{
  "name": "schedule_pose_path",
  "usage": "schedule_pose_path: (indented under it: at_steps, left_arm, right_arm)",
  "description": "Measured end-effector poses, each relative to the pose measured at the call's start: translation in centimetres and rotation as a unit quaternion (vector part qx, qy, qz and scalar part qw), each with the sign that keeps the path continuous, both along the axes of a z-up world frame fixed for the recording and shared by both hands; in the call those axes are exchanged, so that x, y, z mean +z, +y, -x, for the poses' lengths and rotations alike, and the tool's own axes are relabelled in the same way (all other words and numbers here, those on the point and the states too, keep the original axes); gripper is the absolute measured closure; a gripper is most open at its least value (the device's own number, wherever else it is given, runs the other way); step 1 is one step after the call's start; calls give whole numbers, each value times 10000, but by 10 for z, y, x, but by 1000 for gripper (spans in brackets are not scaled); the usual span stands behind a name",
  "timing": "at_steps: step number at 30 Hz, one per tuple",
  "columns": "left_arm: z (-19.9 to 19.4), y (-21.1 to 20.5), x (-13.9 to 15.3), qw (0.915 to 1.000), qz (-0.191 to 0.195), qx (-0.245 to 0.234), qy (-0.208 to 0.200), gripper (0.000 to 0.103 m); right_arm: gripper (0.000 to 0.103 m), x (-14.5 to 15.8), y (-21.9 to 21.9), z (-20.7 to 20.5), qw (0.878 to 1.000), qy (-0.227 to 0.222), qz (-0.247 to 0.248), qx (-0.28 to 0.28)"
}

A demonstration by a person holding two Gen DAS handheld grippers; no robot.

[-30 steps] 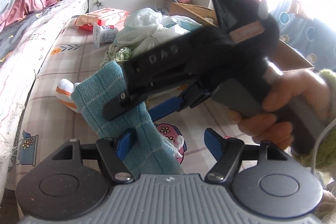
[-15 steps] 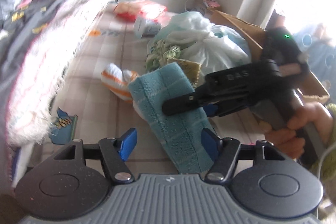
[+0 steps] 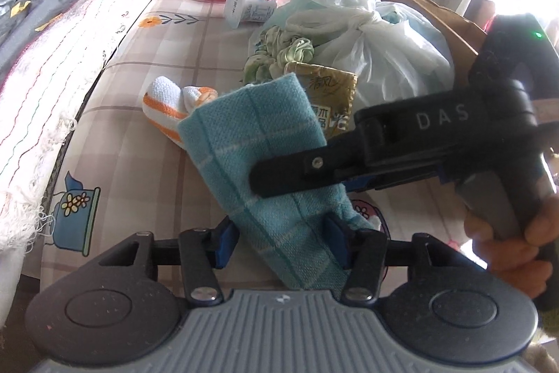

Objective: Organize soft objects
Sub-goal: 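Close the right gripper on the hanging towel while the left gripper holds it, then carry the towel into the box with the right gripper and open it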

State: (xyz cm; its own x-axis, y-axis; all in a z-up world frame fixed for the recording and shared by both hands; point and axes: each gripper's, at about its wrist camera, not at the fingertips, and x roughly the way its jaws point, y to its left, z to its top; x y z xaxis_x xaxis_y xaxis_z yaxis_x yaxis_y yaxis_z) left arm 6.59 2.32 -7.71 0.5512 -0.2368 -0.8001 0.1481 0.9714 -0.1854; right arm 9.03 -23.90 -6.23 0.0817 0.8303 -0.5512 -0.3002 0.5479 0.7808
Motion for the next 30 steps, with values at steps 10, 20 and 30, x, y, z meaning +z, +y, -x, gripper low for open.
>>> schedule_pose_path:
  at_steps: [10, 20, 30]
  left_arm:
    - [18, -5, 20, 9995, -127, -73, -270, 62]
    - [49, -22, 79, 9932, -249, -335, -1087, 62]
    - [-5, -111, 128, 9757, 191, -1436, -1644, 61]
  right_arm:
    - [69, 4, -2, 10, 9996, 72, -253, -42]
    - [78, 61, -26, 34, 9959, -515, -726, -166]
    - [81, 123, -127, 31, 9778, -1400, -758, -1363]
